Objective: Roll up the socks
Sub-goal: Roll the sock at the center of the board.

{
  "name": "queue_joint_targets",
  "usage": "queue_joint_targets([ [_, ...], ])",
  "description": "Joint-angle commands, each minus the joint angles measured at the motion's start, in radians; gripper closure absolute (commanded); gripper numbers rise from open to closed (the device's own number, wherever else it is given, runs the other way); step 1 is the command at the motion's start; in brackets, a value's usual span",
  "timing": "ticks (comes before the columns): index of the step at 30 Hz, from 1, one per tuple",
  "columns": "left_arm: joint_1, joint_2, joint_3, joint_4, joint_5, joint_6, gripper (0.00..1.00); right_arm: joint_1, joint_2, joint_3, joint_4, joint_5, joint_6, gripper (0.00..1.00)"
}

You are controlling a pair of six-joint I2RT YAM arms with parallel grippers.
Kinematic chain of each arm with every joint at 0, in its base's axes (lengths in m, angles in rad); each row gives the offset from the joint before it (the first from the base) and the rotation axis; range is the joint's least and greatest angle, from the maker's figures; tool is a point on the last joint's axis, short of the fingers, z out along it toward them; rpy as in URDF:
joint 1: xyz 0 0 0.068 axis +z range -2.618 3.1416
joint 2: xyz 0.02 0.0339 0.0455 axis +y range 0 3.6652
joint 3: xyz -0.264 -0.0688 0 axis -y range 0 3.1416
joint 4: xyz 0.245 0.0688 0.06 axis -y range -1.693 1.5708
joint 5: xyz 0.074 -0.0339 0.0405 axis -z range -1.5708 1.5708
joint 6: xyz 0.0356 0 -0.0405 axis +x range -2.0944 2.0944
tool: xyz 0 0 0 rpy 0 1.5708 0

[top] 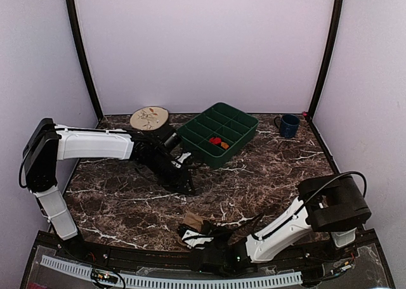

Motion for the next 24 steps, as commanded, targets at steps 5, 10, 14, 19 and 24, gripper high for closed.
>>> queue_joint_targets([
  [5,0.038,-0.034,0.039,-0.081,-0.115,0.031,0.71,-0.059,0.209,0.134,-0.112,0.002,-0.033,1.0],
  [10,0.133,-0.08,0.035,-0.049,-0.157,0.019,0.71,-0.152,0.255,0.21,-0.061,-0.005,-0.129,1.0],
  [14,0.186,-0.054,0.107,-0.098,-0.182,0.069,0.71,-0.243,0.298,0.316,-0.023,-0.014,-0.217,1.0],
  [19,0.239,-0.032,0.14,-0.09,-0.188,0.087,0.71,-0.306,0.315,0.359,0.031,-0.039,-0.284,1.0],
  [24,0.258,0.001,0.155,-0.034,-0.125,0.091,0.71,-0.297,0.323,0.325,0.042,-0.039,-0.284,1.0],
])
